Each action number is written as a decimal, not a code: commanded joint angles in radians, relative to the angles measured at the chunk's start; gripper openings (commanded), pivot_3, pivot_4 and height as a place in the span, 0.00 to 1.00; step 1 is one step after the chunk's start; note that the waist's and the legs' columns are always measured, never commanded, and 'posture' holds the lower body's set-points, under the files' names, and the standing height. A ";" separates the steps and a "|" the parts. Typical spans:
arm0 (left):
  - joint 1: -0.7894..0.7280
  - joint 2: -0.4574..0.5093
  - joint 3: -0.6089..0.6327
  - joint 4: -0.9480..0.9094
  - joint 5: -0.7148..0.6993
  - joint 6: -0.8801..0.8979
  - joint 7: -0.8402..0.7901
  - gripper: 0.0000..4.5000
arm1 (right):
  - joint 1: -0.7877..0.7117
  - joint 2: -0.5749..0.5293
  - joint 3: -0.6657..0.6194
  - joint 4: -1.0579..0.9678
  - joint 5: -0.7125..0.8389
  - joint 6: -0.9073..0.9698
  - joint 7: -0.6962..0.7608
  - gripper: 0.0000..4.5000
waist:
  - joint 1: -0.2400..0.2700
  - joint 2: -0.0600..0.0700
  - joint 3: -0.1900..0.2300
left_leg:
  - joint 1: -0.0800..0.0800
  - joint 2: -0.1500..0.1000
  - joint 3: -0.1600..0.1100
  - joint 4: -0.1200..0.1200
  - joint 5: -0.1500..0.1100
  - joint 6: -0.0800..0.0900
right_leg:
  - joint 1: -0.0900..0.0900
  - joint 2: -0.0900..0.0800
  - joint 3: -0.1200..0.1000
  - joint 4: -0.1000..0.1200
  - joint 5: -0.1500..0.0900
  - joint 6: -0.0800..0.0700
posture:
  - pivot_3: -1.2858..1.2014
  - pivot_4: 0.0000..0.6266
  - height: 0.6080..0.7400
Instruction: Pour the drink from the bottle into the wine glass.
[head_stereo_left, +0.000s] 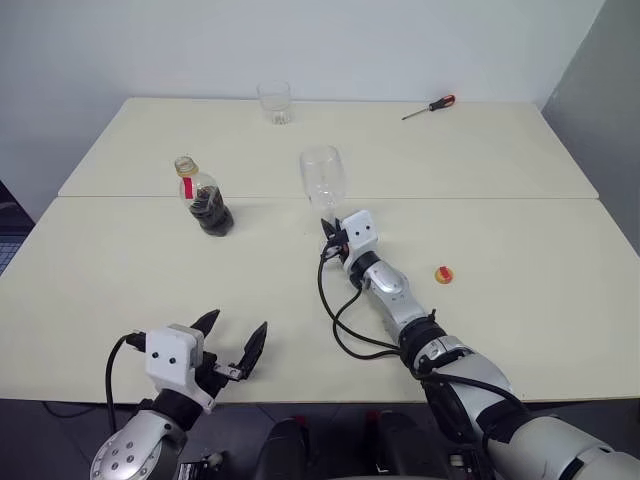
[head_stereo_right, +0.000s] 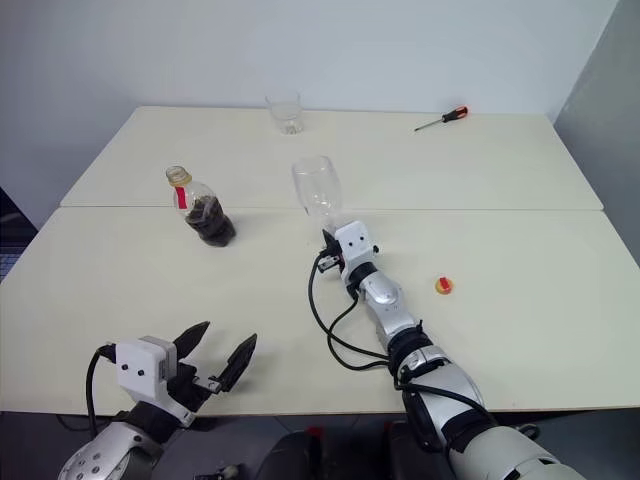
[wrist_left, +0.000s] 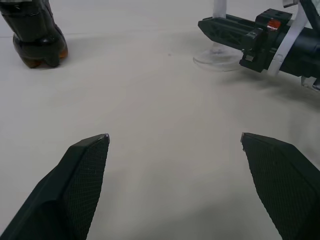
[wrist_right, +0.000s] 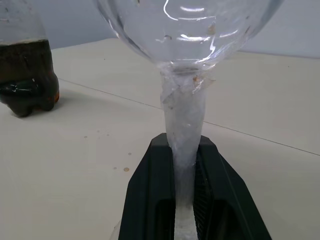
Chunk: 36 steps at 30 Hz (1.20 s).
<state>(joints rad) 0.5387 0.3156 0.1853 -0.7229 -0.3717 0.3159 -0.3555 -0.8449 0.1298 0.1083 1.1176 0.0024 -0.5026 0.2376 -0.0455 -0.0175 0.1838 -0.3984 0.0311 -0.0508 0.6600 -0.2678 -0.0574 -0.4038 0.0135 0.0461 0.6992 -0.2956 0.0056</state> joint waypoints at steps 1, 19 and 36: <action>0.004 0.004 0.015 -0.034 0.003 -0.035 -0.007 1.00 | 0.033 0.073 0.022 0.005 -0.028 0.031 0.000 0.03 | 0.000 0.000 0.000 | 0.000 0.000 0.000 0.000 0.000 0.000 | 0.000 0.000 0.000 0.000 0.000 0.000 | 0.52 0.24 1.00; -0.010 0.004 -0.014 0.002 0.018 -0.071 -0.028 1.00 | 0.104 -0.019 0.033 -0.156 -0.077 0.206 0.010 0.03 | -0.004 -0.001 -0.006 | 0.001 0.000 0.000 0.000 0.000 0.000 | 0.001 0.000 0.000 0.000 0.000 0.000 | 0.52 0.24 1.00; -0.082 0.005 -0.029 0.018 0.018 -0.041 -0.011 1.00 | 0.146 -0.053 0.059 -0.292 -0.099 0.372 0.031 0.84 | 0.000 -0.004 -0.010 | 0.003 0.000 -0.001 0.000 0.000 0.000 | 0.003 0.000 -0.001 0.000 0.000 0.000 | 0.52 0.24 1.00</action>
<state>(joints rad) 0.4565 0.3181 0.1568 -0.6963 -0.3539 0.2839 -0.3643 -0.7097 0.0839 0.1639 0.8089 -0.0884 -0.1589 0.2736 -0.0455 -0.0211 0.1739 -0.3952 0.0307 -0.0517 0.6600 -0.2679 -0.0573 -0.4002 0.0140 0.0453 0.6994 -0.2958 0.0053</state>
